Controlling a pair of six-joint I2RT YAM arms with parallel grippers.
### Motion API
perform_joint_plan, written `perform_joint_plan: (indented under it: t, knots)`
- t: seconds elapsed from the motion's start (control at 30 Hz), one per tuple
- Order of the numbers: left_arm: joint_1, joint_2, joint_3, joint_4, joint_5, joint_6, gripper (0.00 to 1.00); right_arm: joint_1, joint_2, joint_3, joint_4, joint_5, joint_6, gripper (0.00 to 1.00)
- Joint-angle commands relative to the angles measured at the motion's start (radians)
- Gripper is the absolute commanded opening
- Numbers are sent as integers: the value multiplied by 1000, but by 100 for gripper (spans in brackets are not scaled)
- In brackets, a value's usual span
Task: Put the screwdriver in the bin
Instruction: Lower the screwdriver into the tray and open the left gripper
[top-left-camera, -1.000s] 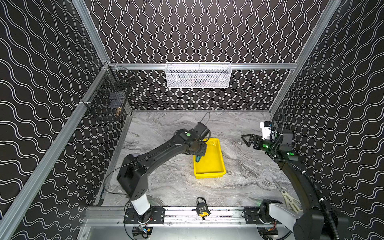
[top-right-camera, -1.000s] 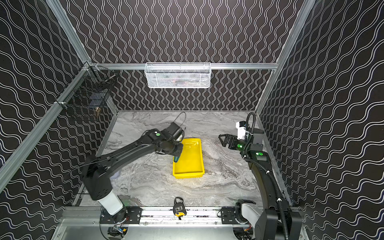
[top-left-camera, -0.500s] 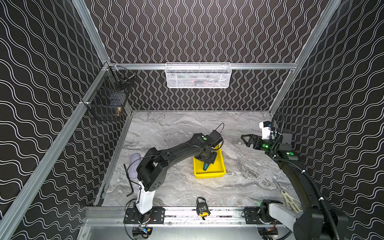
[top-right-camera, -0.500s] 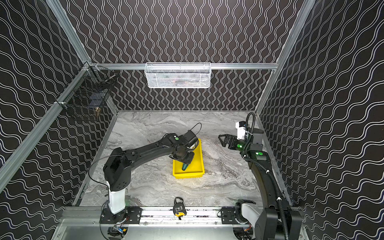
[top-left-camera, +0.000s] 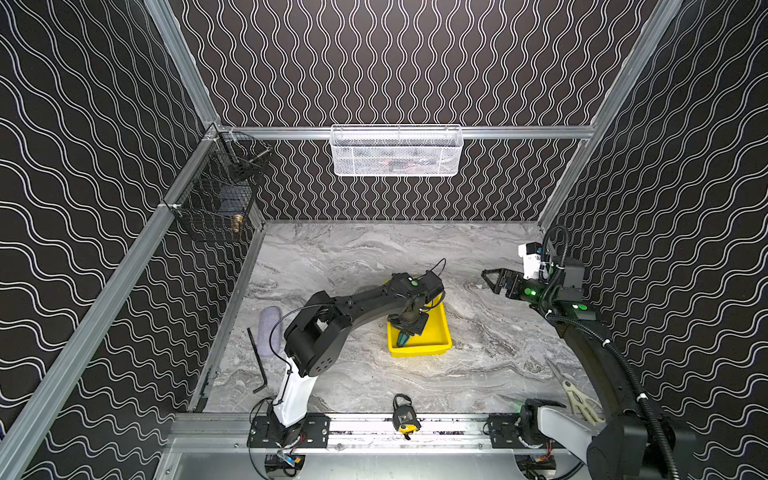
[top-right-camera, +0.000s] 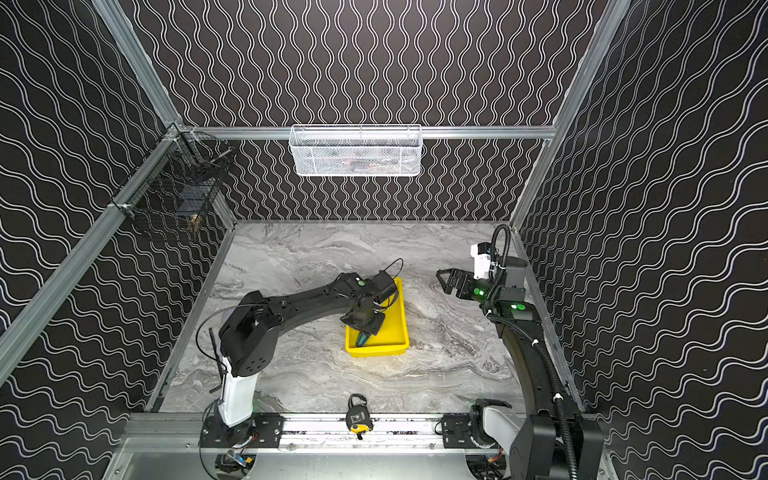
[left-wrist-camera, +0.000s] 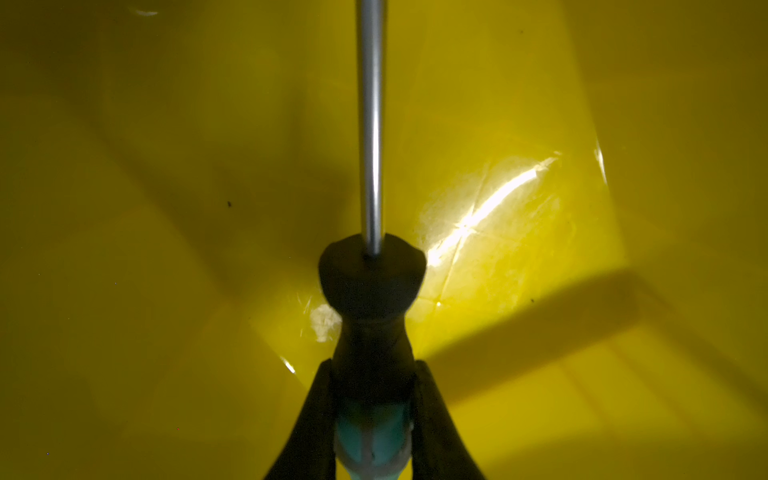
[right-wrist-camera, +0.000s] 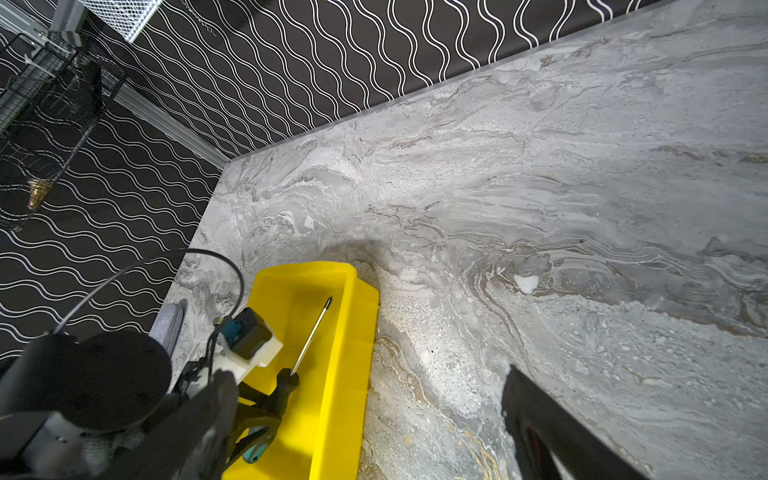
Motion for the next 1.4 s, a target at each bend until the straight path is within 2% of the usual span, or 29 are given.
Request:
perform_joint_plan:
  t: [0.0,0.37,0.63,0.83,1.03,1.17,1.2,1.37]
  knots:
    - [-1,15,11,20,-1,9,12,1,-6,0,-3,-13,-13,99]
    - [-1,44,0,58,19,2,29,1,-2,2,-4,-19,-13,99]
    - [0,49,8,68,28,1,47,1,-4,2,-4,-19,-13,99]
    - [0,46,48,58,22,6,55,1,-6,5,-6,-17,-13,99]
    - [2,37,162,8,4,30,74,1,-20,7,0,-9,-8,99]
    - [6,-2,249,-36,-34,65,89,1,-33,31,-21,6,-13,99]
    - [8,-18,268,-44,-43,79,97,1,-38,42,-28,2,-15,99]
    - [26,-151,284,-9,-123,158,99,-1,-70,71,-9,55,19,99]
